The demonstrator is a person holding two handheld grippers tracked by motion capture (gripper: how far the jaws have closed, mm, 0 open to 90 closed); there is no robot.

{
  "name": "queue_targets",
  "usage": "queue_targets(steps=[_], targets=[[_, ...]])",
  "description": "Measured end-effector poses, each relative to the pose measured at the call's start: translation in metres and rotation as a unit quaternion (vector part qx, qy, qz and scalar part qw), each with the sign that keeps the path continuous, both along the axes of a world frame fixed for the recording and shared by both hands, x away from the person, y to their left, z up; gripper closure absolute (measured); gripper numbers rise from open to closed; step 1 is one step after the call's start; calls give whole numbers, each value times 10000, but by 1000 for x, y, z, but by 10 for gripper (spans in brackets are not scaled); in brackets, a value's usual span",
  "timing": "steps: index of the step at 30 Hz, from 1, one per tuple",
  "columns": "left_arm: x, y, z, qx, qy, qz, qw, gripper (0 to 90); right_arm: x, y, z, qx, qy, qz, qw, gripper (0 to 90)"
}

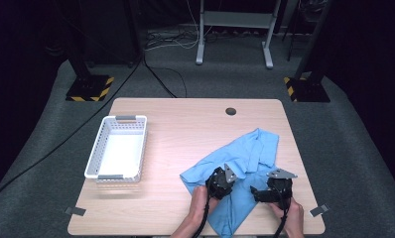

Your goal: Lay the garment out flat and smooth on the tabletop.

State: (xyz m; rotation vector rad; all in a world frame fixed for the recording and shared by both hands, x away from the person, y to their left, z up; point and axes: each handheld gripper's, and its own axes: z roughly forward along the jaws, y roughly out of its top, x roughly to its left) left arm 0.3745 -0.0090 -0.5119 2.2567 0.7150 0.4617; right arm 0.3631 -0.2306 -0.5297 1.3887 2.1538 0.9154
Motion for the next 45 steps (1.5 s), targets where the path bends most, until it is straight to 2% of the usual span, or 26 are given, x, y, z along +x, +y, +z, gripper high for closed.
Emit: queue_targets(steps=[2,5,11,16,20,24,25,27,34,35,39,45], targets=[[0,0,1,19,-78,2,10000,841,0,0,0,2,-2,1,10000,0],[3,6,8,-88,-185,75,9998,858,1,0,0,-5,-3,49,10000,0],[11,14,16,-153,-282,157,9994,863,5,3,0,2,-14,-1,10000,0],[24,22,27,-229,-323,268,9989,864,5,2,0,-10,-17,34,10000,0],[34,24,35,-202,-409,288,9985,864,5,2,0,-12,-17,59,10000,0],[43,27,40,-292,-407,351,9981,864,6,2,0,-11,-18,84,10000,0],[50,30,43,-416,-361,405,9977,864,6,2,0,-11,-17,99,9999,0],[56,33,47,-447,-361,448,9973,864,6,2,0,-10,-17,103,9999,0],[74,38,55,-359,-452,533,9969,864,6,2,0,-4,-12,105,9999,0],[80,40,57,-362,-446,566,9967,864,6,1,0,-8,-17,113,9999,0],[89,42,59,-410,-411,654,9962,863,6,1,0,-6,-16,115,9999,0],[109,46,57,-325,-376,845,9952,861,7,2,0,-3,-18,102,9999,0]])
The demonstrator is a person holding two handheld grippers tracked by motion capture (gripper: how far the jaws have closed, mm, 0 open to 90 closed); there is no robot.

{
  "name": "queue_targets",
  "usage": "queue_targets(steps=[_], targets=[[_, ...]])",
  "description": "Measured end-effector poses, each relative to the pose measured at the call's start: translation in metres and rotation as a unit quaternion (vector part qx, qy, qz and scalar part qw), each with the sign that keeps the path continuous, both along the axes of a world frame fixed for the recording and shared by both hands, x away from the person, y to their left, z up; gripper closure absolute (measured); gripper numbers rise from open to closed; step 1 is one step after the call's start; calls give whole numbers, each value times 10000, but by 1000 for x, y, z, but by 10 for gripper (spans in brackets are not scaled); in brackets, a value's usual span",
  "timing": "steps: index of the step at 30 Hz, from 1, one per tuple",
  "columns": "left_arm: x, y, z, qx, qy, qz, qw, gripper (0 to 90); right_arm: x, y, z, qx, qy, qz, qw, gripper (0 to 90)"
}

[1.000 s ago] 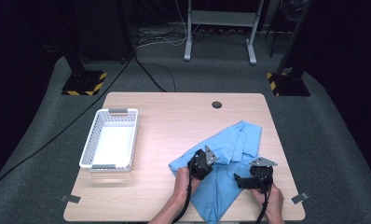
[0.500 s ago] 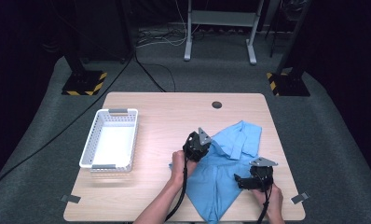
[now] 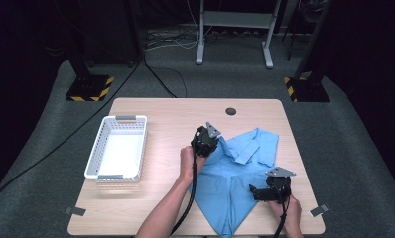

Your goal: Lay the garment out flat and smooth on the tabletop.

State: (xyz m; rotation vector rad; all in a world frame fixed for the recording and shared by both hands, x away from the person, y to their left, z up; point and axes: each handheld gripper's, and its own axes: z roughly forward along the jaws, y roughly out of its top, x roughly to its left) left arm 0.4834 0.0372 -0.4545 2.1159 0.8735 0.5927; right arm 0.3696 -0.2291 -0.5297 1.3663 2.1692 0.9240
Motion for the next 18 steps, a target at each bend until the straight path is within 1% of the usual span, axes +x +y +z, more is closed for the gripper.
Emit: queue_targets(steps=[1,2,3,4,5,6,7,8,9,10,11,12,13,14,15,16,17,18], targets=[[0,0,0,0,0,0,10000,861,0,0,0,0,0,-1,10000,0],[3,0,-1,29,21,23,10000,861,0,0,0,0,0,-1,10000,0],[9,1,-3,83,56,89,9999,861,0,0,0,0,0,0,10000,0],[9,1,-3,83,56,89,9999,860,0,0,0,0,0,0,10000,0],[12,2,-3,96,75,138,9998,860,0,0,0,0,-1,0,10000,0],[19,4,-4,122,99,233,9996,859,0,0,0,0,-1,0,10000,0],[22,5,-4,166,82,294,9994,859,0,0,0,1,0,2,10000,0],[22,5,-4,166,82,294,9994,859,0,0,0,-1,0,1,10000,0],[29,7,-5,252,130,393,9988,859,0,0,0,0,0,0,10000,0],[33,9,-6,224,164,464,9985,858,0,0,0,-2,0,-2,10000,0],[33,9,-6,224,164,464,9985,858,0,0,0,-2,0,-2,10000,0],[39,12,-6,194,214,615,9977,858,0,0,0,-1,-1,-4,10000,0],[39,12,-6,194,214,615,9977,858,0,0,0,-1,-1,-4,10000,0],[45,16,-9,165,294,775,9964,857,0,0,0,-2,-1,-6,10000,0],[45,16,-9,165,294,775,9964,856,0,0,0,-2,0,-6,10000,0],[49,18,-11,124,351,845,9957,856,0,0,0,-1,-2,-7,10000,0],[56,23,-15,75,480,1025,9935,856,0,0,0,-1,-1,-7,10000,0],[60,25,-18,75,536,1110,9923,855,0,0,0,-1,-1,-7,10000,0]])
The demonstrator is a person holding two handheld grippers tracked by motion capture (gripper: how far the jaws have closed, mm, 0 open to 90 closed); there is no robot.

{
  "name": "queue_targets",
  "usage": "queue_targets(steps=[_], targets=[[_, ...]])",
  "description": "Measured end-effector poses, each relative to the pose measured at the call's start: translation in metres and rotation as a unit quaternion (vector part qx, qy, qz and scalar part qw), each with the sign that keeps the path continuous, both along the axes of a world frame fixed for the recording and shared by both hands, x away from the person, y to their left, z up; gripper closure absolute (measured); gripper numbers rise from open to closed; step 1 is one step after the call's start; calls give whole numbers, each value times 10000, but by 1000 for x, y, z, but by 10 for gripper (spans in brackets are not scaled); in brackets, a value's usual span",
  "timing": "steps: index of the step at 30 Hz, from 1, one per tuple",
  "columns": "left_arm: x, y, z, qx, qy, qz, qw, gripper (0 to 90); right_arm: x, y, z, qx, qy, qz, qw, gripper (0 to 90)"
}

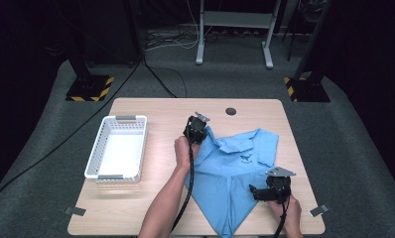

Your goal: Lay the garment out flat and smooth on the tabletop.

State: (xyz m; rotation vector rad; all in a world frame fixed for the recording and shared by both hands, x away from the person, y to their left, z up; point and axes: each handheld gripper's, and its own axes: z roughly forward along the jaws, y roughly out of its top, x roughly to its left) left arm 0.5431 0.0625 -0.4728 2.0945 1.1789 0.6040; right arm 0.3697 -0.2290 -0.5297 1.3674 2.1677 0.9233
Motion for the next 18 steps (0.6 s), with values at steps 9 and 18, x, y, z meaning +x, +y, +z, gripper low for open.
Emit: queue_targets(steps=[9,18], targets=[[21,21,-22,104,482,647,9967,839,0,0,0,-1,0,-1,10000,0],[15,32,-32,107,546,790,9953,467,0,0,0,-2,-3,-2,10000,0]])
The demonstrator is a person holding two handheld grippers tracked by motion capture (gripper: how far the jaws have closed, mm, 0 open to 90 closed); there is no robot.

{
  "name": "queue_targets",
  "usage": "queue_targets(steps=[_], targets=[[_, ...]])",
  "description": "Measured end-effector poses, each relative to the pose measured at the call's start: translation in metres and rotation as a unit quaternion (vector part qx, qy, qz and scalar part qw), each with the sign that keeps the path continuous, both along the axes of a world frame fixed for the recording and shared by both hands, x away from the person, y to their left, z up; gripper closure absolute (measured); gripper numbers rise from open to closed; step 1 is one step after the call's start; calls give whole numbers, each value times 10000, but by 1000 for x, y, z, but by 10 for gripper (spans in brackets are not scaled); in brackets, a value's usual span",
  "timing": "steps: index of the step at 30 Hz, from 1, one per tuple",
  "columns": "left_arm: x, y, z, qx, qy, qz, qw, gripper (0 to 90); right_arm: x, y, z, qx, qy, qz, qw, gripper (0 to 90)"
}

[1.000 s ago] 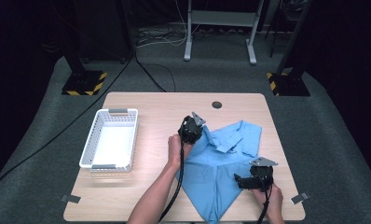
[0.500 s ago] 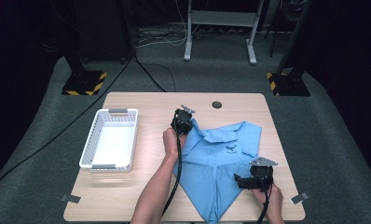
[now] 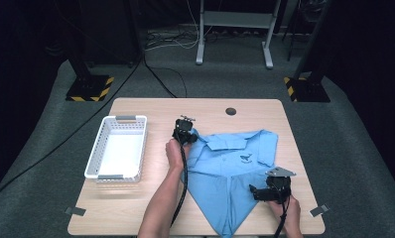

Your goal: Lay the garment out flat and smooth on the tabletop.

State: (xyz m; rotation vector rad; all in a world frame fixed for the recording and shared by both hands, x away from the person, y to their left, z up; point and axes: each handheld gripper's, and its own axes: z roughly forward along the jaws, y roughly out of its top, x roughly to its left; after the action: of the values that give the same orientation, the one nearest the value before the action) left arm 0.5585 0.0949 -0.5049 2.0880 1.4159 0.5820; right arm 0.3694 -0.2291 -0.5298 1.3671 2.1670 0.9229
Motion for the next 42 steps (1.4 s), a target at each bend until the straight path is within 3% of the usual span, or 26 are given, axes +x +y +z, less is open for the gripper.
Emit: queue_targets(steps=[2,5,12,14,16,19,22,25,27,30,32,36,42], targets=[[-8,-1,3,-25,-159,-13,9999,339,0,0,0,1,6,7,10000,0],[-23,0,10,-48,-374,-94,9992,226,0,0,0,0,6,28,10000,0],[-70,6,23,-385,-799,-442,9951,100,0,1,0,-41,-39,9,10000,0],[-90,8,25,-540,-770,-704,9931,64,2,-1,0,0,3,44,10000,0],[-101,7,21,-616,-614,-927,9919,50,2,-1,0,-1,10,-32,10000,0],[-115,0,11,-529,-397,-1241,9901,48,4,0,1,-20,19,-1,10000,0],[-119,-9,2,-303,-245,-1448,9887,31,8,1,6,-128,232,5,9996,19],[-120,-14,-4,-344,-146,-1442,9888,20,8,6,14,211,-46,34,9998,28],[-121,-15,-9,-393,-83,-1420,9890,20,10,15,17,305,-175,49,9994,34],[-125,-16,-16,-336,29,-1332,9905,49,20,34,11,-4,48,221,9997,24],[-131,-14,-19,-340,-84,-1265,9914,50,23,44,5,-157,74,304,9994,19],[-143,-10,-24,-450,-335,-1190,9913,48,19,48,1,-79,-27,321,9995,16],[-158,-6,-24,-452,-337,-1215,9910,48,8,47,1,-47,-12,360,9993,21]])
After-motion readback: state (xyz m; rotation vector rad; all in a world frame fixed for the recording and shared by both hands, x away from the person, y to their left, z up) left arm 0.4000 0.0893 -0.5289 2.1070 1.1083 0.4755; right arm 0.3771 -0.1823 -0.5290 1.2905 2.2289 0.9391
